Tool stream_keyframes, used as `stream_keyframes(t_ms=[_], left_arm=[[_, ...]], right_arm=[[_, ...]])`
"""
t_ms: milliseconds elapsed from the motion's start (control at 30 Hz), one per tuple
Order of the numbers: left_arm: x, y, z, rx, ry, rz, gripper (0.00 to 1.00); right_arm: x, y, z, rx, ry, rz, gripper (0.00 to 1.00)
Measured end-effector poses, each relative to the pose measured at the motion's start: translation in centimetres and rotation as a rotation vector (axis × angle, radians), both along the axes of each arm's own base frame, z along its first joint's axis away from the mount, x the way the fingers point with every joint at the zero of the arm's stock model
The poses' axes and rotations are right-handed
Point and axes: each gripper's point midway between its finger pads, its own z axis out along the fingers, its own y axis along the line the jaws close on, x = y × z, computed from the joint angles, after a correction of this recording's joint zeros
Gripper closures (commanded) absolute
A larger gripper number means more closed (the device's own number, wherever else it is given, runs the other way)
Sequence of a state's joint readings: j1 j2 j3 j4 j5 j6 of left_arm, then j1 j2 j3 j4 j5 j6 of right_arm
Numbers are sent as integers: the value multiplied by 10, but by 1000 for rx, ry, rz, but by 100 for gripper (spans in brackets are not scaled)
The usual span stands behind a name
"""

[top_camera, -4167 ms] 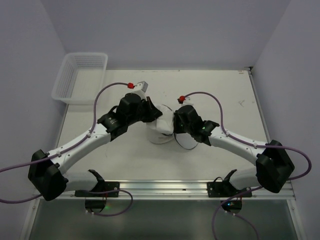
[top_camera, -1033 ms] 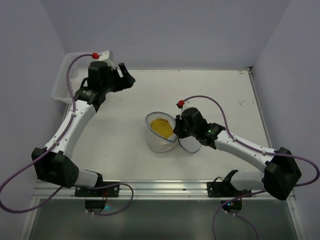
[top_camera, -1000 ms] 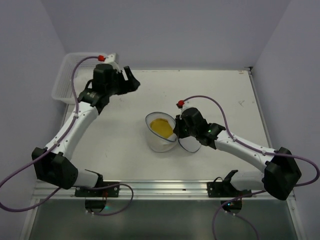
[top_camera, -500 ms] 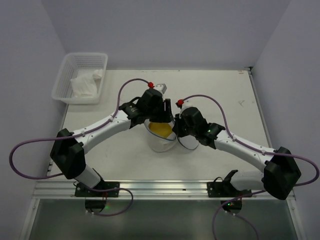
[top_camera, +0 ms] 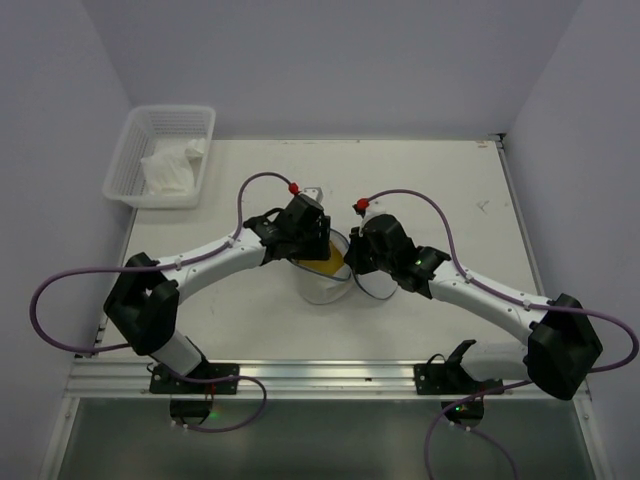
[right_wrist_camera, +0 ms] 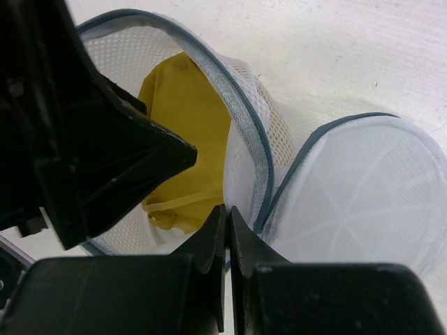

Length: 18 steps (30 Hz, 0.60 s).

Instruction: Unzip the laundry bag and remove the bra

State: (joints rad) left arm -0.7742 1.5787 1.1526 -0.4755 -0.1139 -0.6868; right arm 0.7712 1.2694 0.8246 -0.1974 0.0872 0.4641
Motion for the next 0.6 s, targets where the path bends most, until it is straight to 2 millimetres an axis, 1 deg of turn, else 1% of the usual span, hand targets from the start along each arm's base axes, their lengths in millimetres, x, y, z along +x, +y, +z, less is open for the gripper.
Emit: stream_keyframes(t_ms=[33, 167, 400, 500, 533, 600], left_arm=[[-1, 1, -5, 7, 3, 1, 31], [-1, 8, -27, 47, 8, 9, 26], [8, 2, -60, 78, 24, 7, 26], [8, 2, -77, 87, 35, 9, 35], [7, 3, -82, 89, 38, 10, 45], [7, 3, -88, 86, 37, 15, 61]], right_arm=[[0, 0, 0, 2, 0, 0, 100], [0, 1, 1, 9, 1, -3, 100], [0, 5, 2, 31, 0, 2, 100], [-2, 6, -3, 40, 10, 8, 100], [-3, 6, -6, 40, 16, 7, 100], [-5, 5, -11, 40, 28, 6, 100]])
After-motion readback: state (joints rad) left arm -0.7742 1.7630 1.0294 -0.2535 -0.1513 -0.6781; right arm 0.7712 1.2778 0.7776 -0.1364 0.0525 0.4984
